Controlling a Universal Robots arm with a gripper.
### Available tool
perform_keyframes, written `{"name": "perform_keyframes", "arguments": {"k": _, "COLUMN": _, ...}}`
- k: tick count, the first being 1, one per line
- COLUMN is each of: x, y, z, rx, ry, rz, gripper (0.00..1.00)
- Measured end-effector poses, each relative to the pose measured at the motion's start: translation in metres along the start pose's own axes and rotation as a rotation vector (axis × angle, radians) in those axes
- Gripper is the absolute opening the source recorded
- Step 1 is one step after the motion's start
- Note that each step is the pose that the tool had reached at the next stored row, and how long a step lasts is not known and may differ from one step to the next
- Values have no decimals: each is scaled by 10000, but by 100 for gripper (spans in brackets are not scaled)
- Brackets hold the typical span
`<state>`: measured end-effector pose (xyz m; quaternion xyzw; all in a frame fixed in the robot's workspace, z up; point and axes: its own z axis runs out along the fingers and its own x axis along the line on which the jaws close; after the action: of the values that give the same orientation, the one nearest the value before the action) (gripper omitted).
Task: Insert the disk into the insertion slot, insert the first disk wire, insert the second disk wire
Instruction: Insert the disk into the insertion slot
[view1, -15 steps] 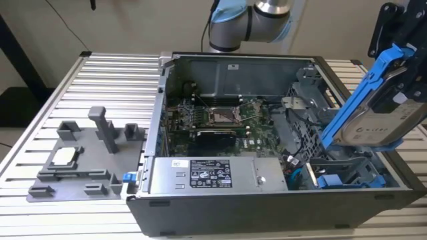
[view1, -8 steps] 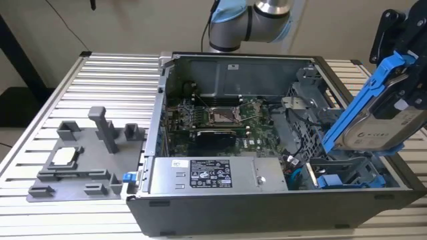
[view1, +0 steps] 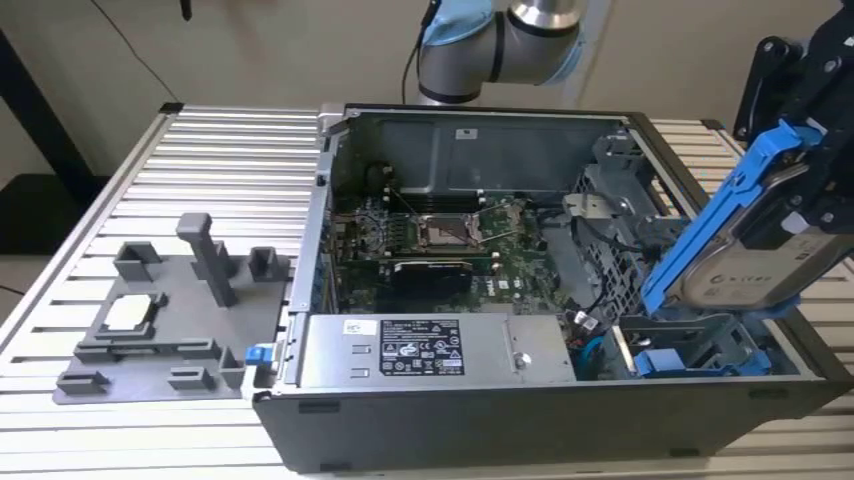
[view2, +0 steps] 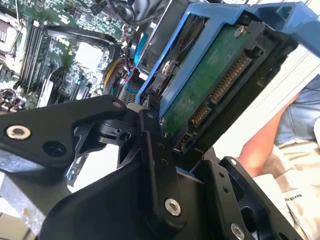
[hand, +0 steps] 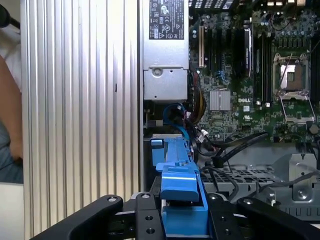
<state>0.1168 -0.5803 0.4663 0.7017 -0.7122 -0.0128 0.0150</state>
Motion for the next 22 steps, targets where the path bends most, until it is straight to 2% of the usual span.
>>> {"name": "perform_keyframes", "arguments": {"k": 10, "x": 3, "y": -15, "z": 129, "rx": 14, "ry": 0, "rz": -6, "gripper": 33}}
{"name": "perform_keyframes", "arguments": {"k": 16, "x": 3, "y": -19, "z": 233, "rx": 98, "ry": 1, "rz": -7, "gripper": 33}}
{"name": "perform_keyframes", "arguments": {"k": 22, "x": 2, "y": -23, "z": 326, "rx": 126, "ry": -1, "rz": -6, "gripper": 33}}
